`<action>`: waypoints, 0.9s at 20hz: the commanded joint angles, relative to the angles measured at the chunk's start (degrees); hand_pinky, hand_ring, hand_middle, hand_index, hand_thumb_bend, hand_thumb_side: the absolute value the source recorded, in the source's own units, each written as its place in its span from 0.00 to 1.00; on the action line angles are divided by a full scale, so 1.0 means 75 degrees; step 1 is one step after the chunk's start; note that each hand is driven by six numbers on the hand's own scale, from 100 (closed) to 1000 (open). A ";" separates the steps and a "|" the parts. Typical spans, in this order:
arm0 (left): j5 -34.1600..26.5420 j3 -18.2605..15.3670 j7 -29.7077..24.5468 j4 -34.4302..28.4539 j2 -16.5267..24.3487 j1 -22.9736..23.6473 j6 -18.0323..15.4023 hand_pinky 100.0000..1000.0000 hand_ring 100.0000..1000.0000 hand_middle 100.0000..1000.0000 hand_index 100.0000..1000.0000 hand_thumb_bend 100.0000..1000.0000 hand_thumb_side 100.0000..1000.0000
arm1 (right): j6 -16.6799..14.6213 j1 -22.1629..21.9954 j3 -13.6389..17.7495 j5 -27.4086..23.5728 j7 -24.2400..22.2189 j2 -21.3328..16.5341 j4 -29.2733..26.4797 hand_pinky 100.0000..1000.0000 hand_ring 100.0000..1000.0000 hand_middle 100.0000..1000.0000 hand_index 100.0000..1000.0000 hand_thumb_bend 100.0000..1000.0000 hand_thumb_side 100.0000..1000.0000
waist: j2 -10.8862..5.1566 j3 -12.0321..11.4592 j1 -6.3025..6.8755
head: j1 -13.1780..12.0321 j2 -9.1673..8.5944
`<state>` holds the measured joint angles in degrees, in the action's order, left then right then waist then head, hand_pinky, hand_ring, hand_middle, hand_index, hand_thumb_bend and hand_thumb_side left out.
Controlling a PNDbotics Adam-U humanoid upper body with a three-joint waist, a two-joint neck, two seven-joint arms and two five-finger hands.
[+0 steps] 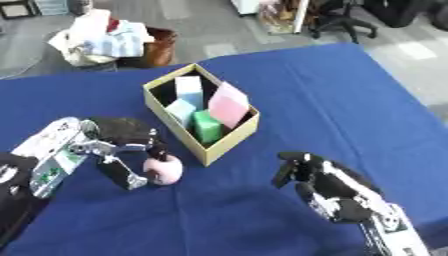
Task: Pick up objects on the table and place them in the box.
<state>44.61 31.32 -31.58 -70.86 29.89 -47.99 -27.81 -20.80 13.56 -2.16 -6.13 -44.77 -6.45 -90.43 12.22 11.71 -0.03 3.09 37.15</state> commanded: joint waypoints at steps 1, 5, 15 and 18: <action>0.0071 -0.0139 0.0473 -0.0008 0.0063 -0.0124 0.0033 0.70 0.50 0.31 0.52 0.00 0.21 | -0.0061 0.0061 0.0025 -0.0004 -0.0043 -0.0115 -0.0081 0.64 0.68 0.61 0.90 0.00 0.37 | -0.0160 0.0002 -0.0028 | 0.0006 -0.0096; -0.0116 -0.0338 0.0773 -0.0343 0.0205 -0.0237 0.0150 0.69 0.48 0.27 0.48 0.00 0.19 | -0.0064 0.0052 0.0046 0.0001 -0.0020 -0.0119 -0.0080 0.64 0.68 0.61 0.90 0.00 0.37 | -0.0164 -0.0008 -0.0032 | 0.0027 -0.0092; 0.0115 -0.1228 0.1255 -0.0383 -0.0142 -0.1178 0.1107 0.70 0.51 0.34 0.53 0.00 0.18 | -0.0040 0.0005 0.0038 -0.0001 -0.0029 -0.0104 -0.0084 0.64 0.68 0.61 0.90 0.00 0.37 | -0.0194 -0.0024 -0.0024 | 0.0040 -0.0086; 0.0781 -0.1342 0.1540 0.0416 -0.0609 -0.1420 0.1171 0.70 0.52 0.34 0.54 0.00 0.19 | -0.0033 0.0003 0.0024 -0.0007 -0.0035 -0.0092 -0.0083 0.64 0.68 0.61 0.90 0.00 0.37 | -0.0188 0.0027 -0.0024 | 0.0016 -0.0073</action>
<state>48.74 22.40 -21.02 -69.13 25.93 -57.15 -19.38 -20.80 13.10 -2.15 -6.13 -44.75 -6.44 -90.42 12.22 11.91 -0.03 3.29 37.15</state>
